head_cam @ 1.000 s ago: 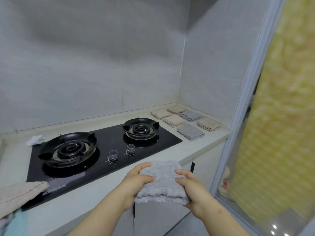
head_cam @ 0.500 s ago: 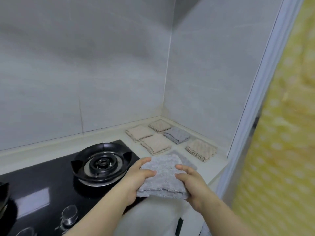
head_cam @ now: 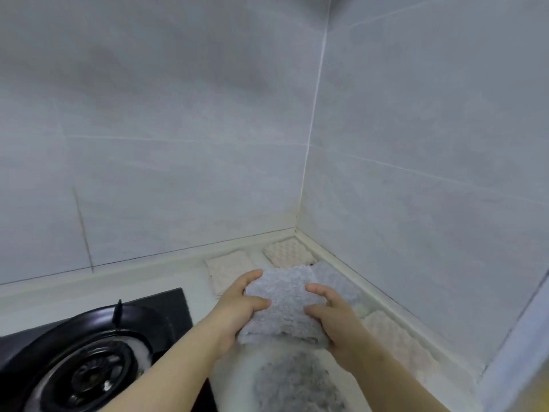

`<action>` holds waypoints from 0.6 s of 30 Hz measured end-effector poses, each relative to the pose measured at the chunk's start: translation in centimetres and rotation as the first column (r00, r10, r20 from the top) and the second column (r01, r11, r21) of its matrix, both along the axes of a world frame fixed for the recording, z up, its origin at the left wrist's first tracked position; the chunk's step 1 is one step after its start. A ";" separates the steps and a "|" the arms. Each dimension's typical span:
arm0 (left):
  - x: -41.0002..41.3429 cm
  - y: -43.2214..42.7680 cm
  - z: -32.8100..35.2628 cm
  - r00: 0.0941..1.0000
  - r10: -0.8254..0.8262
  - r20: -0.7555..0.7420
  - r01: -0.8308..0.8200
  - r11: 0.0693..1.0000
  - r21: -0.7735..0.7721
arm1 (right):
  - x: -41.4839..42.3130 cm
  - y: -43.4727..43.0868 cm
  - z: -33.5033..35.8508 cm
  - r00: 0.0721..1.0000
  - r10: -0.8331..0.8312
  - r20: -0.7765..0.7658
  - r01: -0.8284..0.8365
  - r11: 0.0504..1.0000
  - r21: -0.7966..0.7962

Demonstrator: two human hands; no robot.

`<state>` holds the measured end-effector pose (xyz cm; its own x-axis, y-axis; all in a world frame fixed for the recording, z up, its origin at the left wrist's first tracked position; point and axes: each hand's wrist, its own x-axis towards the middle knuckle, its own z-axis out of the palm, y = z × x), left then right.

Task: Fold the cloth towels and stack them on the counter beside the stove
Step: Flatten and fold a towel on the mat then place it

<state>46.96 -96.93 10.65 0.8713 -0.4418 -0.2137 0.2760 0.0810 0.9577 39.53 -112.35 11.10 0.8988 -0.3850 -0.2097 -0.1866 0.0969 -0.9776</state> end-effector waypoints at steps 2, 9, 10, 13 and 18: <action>2.4 -2.7 -0.1 0.998 0.054 -0.008 -0.054 0.999 0.001 | 3.7 -3.4 -0.5 0.999 0.047 0.015 -0.047 0.999 -0.015; 10.3 -9.8 -0.6 0.980 0.197 -0.006 -0.197 0.979 0.051 | 14.8 -11.4 -1.0 0.983 0.182 -0.004 -0.181 0.982 -0.045; 11.5 -10.5 -0.9 0.976 0.216 -0.002 -0.215 0.974 0.070 | 16.3 -12.2 -1.2 0.981 0.191 -0.018 -0.192 0.980 -0.056; 15.0 -12.7 -1.6 0.967 0.255 0.007 -0.254 0.958 0.130 | 20.4 -14.2 -1.7 0.976 0.213 -0.040 -0.215 0.974 -0.074; 19.8 -16.3 -2.2 0.962 0.272 0.004 -0.269 0.949 0.165 | 26.7 -17.4 -2.6 0.977 0.204 -0.055 -0.211 0.951 -0.227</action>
